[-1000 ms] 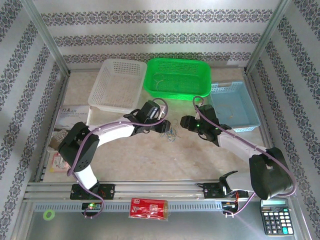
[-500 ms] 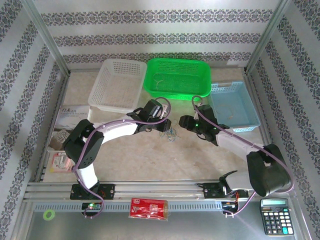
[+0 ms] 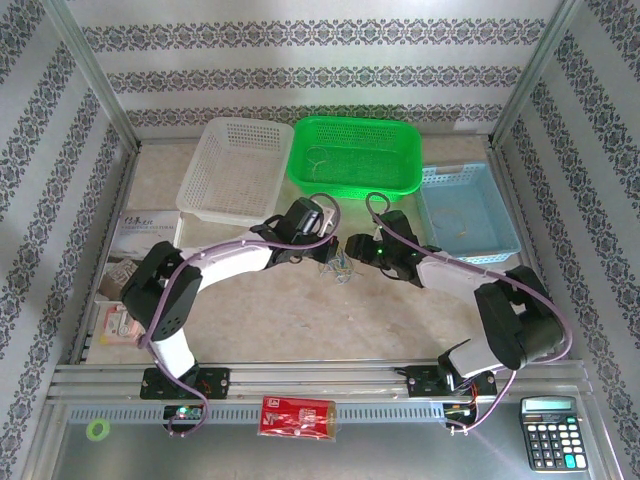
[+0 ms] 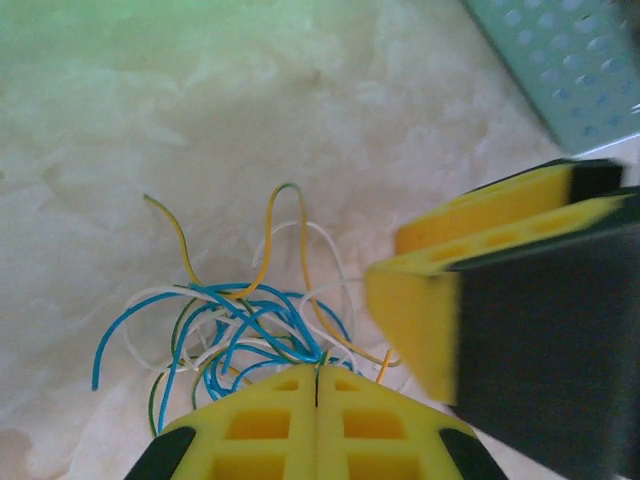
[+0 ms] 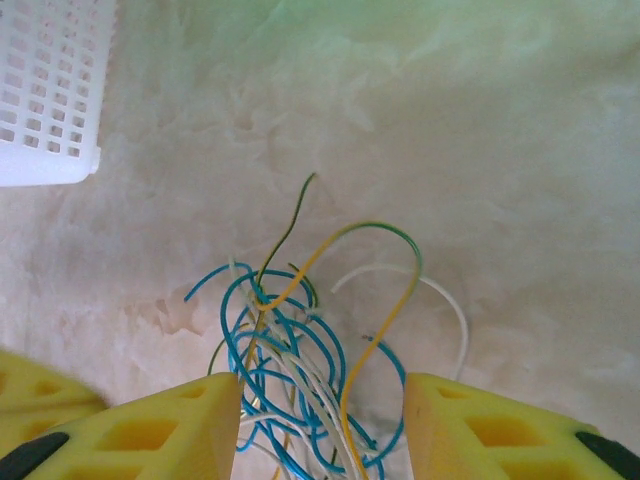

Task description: Untangle the cables

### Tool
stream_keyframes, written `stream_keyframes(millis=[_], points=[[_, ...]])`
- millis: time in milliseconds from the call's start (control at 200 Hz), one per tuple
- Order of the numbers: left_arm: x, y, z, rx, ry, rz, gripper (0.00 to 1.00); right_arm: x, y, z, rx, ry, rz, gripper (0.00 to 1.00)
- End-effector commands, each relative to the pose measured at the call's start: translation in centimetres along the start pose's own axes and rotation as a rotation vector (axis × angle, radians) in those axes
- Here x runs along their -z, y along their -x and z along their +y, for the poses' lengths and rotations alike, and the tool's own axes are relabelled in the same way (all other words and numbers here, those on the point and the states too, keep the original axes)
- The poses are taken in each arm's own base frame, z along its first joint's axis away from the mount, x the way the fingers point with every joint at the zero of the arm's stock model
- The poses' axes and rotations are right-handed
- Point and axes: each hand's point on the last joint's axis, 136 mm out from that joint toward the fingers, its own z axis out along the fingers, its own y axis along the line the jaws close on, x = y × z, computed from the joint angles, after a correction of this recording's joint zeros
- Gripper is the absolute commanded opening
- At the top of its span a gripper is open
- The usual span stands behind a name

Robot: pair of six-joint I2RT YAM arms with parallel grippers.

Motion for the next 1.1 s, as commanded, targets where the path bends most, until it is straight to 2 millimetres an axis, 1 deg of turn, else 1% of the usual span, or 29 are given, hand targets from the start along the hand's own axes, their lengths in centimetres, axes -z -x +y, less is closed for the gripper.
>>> stream_keyframes(millis=[0, 110, 205, 310, 400, 460, 530, 630, 709, 769, 964, 1094], points=[[2.8, 1.9, -2.6, -0.038, -0.073, -0.08, 0.0, -0.9, 0.5, 1.2, -0.006, 0.028, -0.01, 0.46], [4.0, 2.5, -3.3, -0.038, -0.1, -0.128, 0.0, -1.6, 0.0, 0.7, -0.008, 0.013, 0.0, 0.45], [4.6, 2.7, -3.3, -0.036, -0.107, -0.163, 0.0, -2.0, -0.4, 0.1, -0.016, 0.001, 0.006, 0.44], [5.2, 2.8, -3.4, -0.034, -0.123, -0.208, 0.0, -2.1, -0.8, -0.4, -0.018, -0.013, 0.008, 0.44], [5.8, 3.4, -3.4, -0.018, -0.14, -0.265, 0.0, -1.9, -1.1, -0.8, -0.018, -0.021, 0.007, 0.44], [6.3, 3.9, -3.4, 0.004, -0.158, -0.304, 0.0, -1.8, -1.3, -1.0, -0.016, -0.025, 0.008, 0.45], [6.6, 4.2, -3.1, 0.033, -0.171, -0.331, 0.0, -1.6, -1.2, -1.2, -0.011, -0.025, 0.008, 0.49], [6.7, 4.3, -2.8, 0.064, -0.184, -0.342, 0.0, -0.9, -0.6, -1.0, -0.008, -0.011, -0.002, 0.54], [6.6, 4.2, -2.5, 0.106, -0.204, -0.348, 0.0, 0.1, 0.4, -1.2, -0.013, -0.011, -0.027, 0.6], [6.6, 4.1, -2.2, 0.15, -0.222, -0.351, 0.0, 0.9, 1.2, -1.3, -0.022, -0.007, -0.047, 0.62], [6.4, 3.8, -1.5, 0.242, -0.274, -0.371, 0.0, 3.0, 3.5, -1.3, -0.042, 0.009, -0.102, 0.65], [6.4, 3.8, -1.6, 0.263, -0.298, -0.375, 0.0, 4.0, 4.3, -0.2, -0.04, 0.049, -0.118, 0.65]])
